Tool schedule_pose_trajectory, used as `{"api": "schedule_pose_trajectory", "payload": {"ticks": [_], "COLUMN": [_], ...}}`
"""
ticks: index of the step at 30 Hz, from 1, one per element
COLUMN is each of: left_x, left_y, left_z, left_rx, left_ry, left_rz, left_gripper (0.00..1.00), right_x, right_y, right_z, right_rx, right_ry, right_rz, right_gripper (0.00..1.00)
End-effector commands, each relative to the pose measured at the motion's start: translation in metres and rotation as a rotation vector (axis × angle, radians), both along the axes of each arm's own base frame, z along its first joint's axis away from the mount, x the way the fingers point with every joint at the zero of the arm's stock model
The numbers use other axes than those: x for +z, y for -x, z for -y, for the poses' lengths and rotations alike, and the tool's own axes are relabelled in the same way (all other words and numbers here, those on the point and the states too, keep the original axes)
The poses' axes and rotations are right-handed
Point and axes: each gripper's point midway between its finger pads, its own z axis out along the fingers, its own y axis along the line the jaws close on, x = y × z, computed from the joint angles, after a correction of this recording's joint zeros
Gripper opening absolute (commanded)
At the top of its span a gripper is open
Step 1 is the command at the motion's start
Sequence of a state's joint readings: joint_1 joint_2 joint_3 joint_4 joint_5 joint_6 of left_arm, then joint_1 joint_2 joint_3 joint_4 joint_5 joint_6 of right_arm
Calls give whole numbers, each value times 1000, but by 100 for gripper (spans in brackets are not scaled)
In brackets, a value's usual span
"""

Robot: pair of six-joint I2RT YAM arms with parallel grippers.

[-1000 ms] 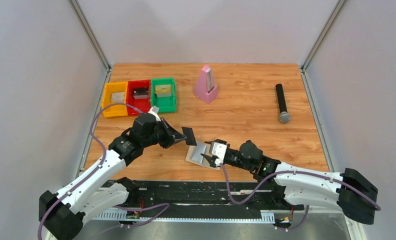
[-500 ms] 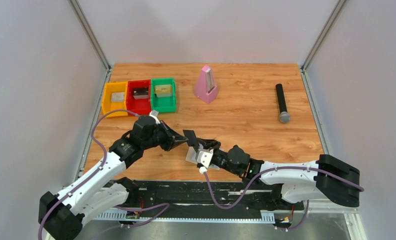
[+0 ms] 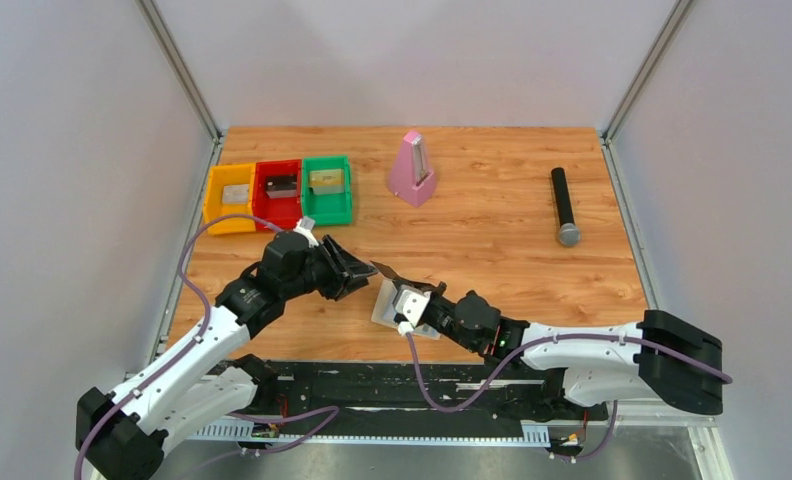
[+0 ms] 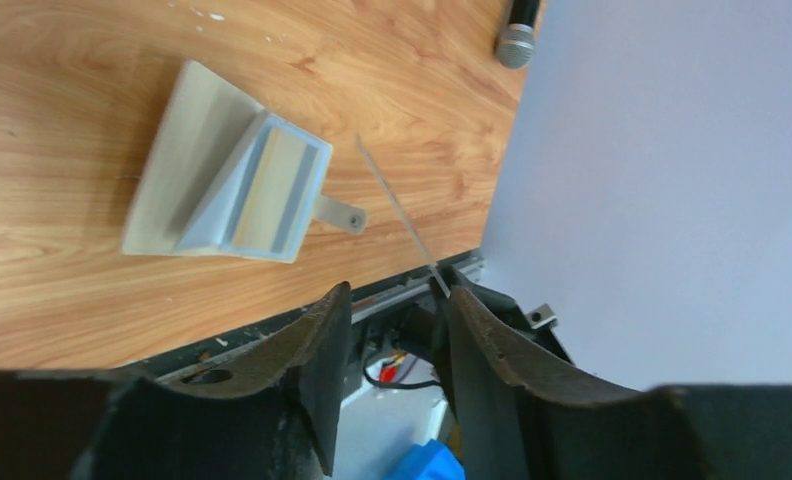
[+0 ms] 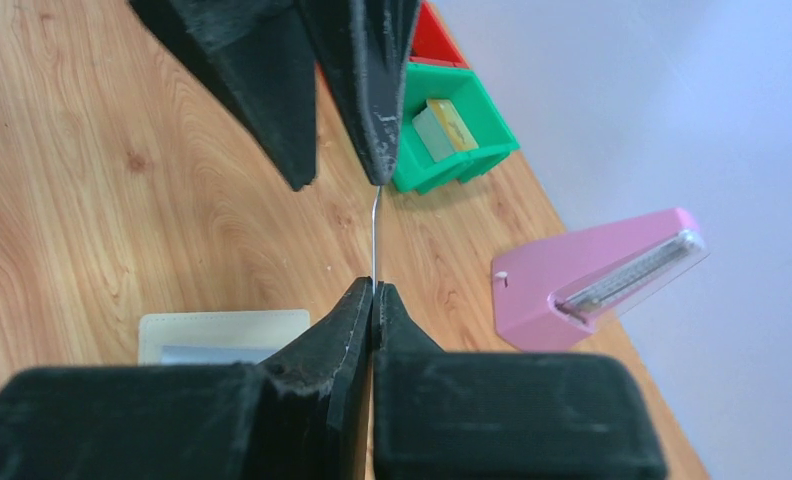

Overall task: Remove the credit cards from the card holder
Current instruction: Remove the credit card from the card holder.

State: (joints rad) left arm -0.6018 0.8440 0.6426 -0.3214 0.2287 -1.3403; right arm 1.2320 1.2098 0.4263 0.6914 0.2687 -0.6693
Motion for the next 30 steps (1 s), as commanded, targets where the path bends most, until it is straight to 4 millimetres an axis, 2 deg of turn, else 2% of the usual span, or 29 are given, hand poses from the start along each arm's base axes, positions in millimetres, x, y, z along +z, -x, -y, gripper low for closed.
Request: {"api": "schedule_pose_trajectory", "payload": {"ticks": [1, 7, 13, 16, 21, 25, 26, 27, 28, 29, 30], "left_x": [10, 7, 15, 18, 23, 29, 39, 36, 45, 41, 50], "left_y": [-7, -9, -4, 0, 7, 14, 14, 19, 19, 25, 27], "left_z": [-11, -20, -7, -3, 6, 14, 15, 17, 19, 21, 22], "left_rx": [-15, -101, -250, -320, -386, -485, -517, -567, -602, -654, -692], "left_ry": [-110, -260, -258, -265, -221, -210, -221, -222, -232, -229, -231], "left_rz": [128, 248, 393, 444, 488, 540, 588, 574, 621, 601, 643], "left_gripper": [52, 54, 55, 56, 57, 58, 58, 58, 59, 59, 59], "right_x": [24, 25, 23, 32, 46, 49, 46, 45, 42, 37, 34], "right_y": [-5, -8, -12, -10, -11, 6, 12, 19, 26, 31, 37], "right_z": [3, 15, 26, 34, 50, 45, 44, 41, 40, 40, 39], "right_rx": [-61, -98, -116, -75, -60, 38, 65, 106, 138, 158, 187], "right_ry": [-142, -239, -325, -411, -523, -441, -395, -349, -303, -262, -229], "right_rz": [-140, -328, -645, -781, -886, -903, -917, -932, -961, -998, -1035], "right_gripper": [0, 0, 0, 0, 0, 0, 0, 0, 0, 0, 0]}}
